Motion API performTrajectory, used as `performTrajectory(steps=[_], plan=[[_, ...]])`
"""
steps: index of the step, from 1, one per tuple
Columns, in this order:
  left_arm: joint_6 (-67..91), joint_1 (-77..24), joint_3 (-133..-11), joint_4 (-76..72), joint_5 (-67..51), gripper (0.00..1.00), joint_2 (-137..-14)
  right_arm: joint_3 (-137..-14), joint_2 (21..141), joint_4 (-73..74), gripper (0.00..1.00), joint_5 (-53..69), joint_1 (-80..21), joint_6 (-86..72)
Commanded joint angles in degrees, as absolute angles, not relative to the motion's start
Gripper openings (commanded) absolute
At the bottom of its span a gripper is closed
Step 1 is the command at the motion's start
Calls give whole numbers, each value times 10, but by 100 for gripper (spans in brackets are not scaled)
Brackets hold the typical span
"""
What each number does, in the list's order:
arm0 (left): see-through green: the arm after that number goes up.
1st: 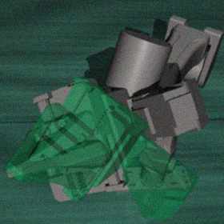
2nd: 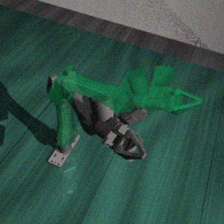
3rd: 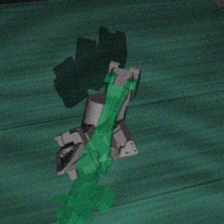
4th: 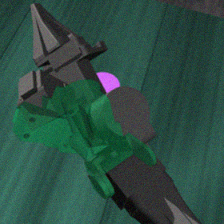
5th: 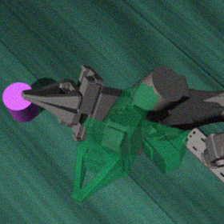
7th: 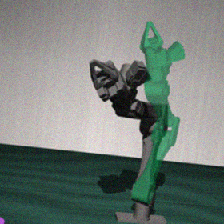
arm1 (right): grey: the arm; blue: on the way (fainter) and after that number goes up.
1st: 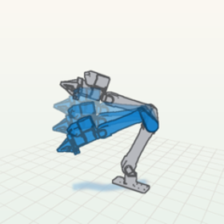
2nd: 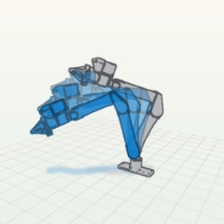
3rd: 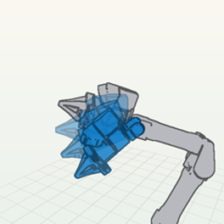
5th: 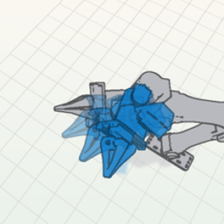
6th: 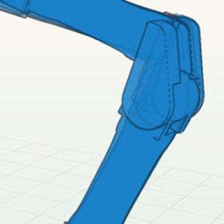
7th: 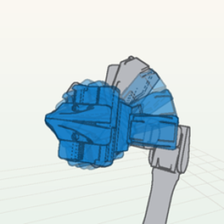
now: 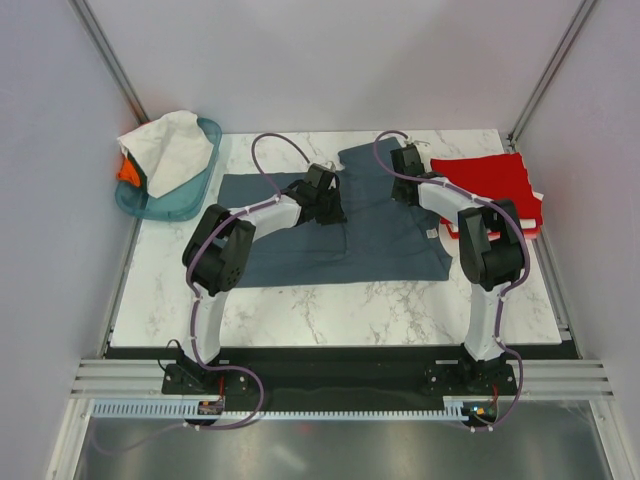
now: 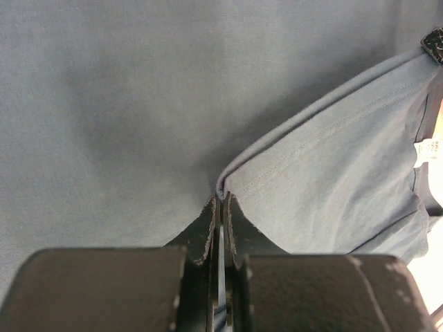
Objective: Fold and stack the t-shirts
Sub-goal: Fold the tshirt
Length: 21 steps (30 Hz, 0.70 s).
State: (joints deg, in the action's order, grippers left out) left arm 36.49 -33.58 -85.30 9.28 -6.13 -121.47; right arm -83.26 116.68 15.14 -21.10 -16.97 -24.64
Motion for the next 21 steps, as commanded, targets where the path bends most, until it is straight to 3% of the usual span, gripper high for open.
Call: performTrajectory(steps=[1, 16, 21], plan=[[351, -339, -870, 69, -48, 2, -1194, -831, 1142, 147, 0, -229, -164, -254], [345, -339, -909, 71, -40, 2, -1222, -842, 1150, 147, 1, -219, -158, -262], [352, -339, -913, 74, -47, 3, -1239, -853, 1167, 147, 8, -206, -158, -263]])
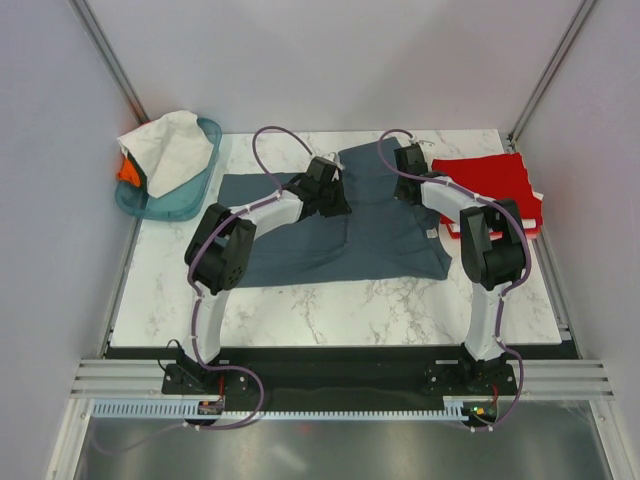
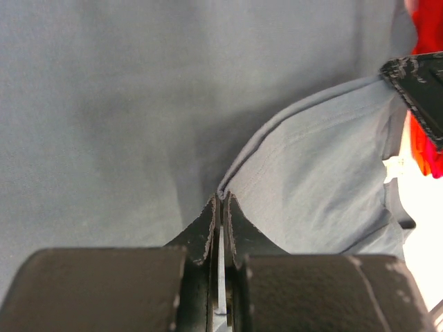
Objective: Fold and stack the t-shirts
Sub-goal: Fold the tshirt
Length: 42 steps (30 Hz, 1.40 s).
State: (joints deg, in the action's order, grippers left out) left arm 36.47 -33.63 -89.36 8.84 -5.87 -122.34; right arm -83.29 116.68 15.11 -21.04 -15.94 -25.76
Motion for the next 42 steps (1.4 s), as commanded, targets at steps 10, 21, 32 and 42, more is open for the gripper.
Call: performTrajectory(steps=[10, 21, 32, 42], plan=[[339, -338, -910, 87, -31, 56, -1220, -865, 1149, 147, 39, -201, -158, -259], [305, -216, -899, 125, -52, 67, -1125, -1053, 1247, 190, 40, -176, -133, -243], [284, -119, -928, 127, -59, 67, -1148, -1339, 1471, 215, 57, -133, -92, -229], [243, -94, -994, 148, -3, 66, -1223, -1393, 1557, 194, 57, -102, -87, -259]])
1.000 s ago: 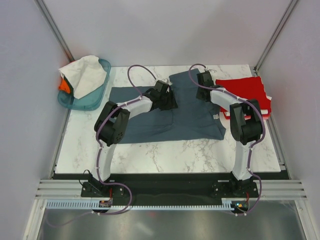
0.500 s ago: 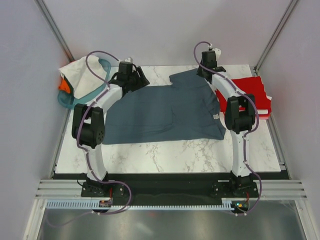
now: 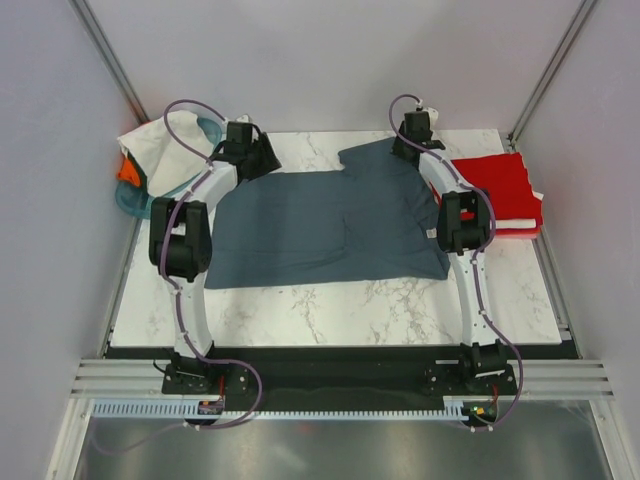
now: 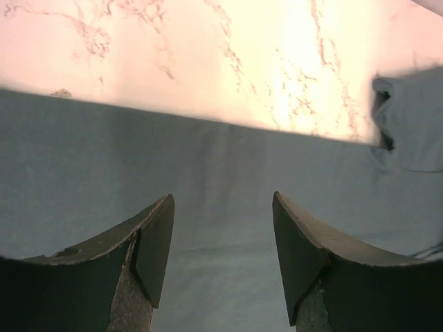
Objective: Fold and stack the t-shirts
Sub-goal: Fold the tshirt
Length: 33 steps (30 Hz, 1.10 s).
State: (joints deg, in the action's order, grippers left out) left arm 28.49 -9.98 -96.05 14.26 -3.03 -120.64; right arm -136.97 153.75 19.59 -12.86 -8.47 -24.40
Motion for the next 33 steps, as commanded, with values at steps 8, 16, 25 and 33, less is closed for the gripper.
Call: performTrajectory(steps=[8, 16, 25, 33], plan=[[233, -80, -1010, 162, 36, 65, -1241, -1382, 1564, 195, 45, -92, -87, -264], [223, -68, -1017, 170, 81, 65, -1251, -1354, 1543, 196, 3, -127, -79, -265], [236, -48, -1077, 192, 116, 60, -1306, -1311, 1517, 183, 0, -85, -60, -289], [254, -49, -1167, 281, 112, 59, -1359, -1309, 1513, 177, 0, -60, -60, -302]])
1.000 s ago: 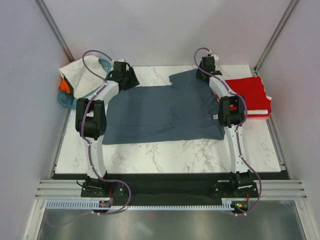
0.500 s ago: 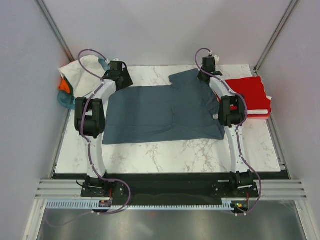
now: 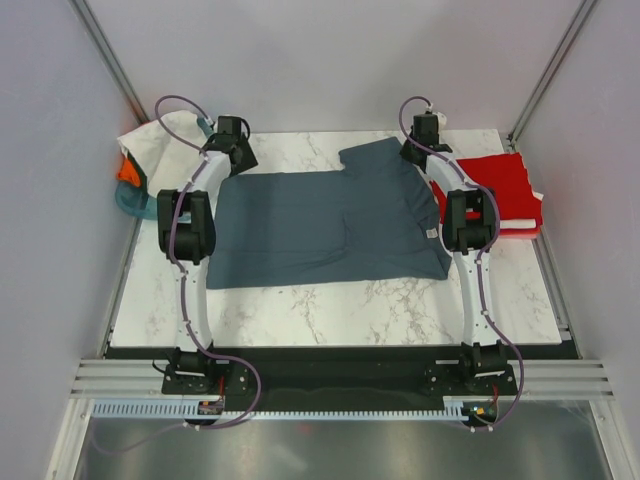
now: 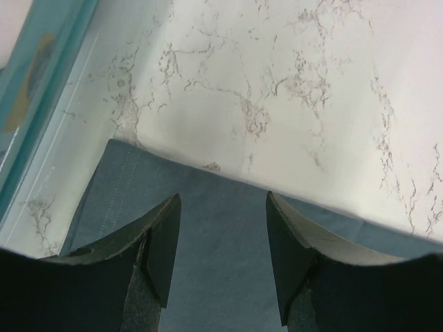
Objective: Fold and stack the t-shirts
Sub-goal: Fold the tshirt
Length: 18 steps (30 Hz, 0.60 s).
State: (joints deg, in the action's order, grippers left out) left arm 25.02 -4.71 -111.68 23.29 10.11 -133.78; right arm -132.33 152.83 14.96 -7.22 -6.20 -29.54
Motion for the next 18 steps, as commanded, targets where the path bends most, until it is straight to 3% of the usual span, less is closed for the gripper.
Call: performTrajectory(steps=[1, 8, 18], plan=[[257, -49, -1189, 295, 106, 59, -1366, -1308, 1511, 176, 0, -57, -60, -303], [297, -45, -1252, 377, 117, 59, -1419, -1300, 1501, 174, 0, -40, -55, -310], [352, -34, -1251, 393, 139, 57, -1430, -1274, 1472, 168, 0, -26, -47, -322]])
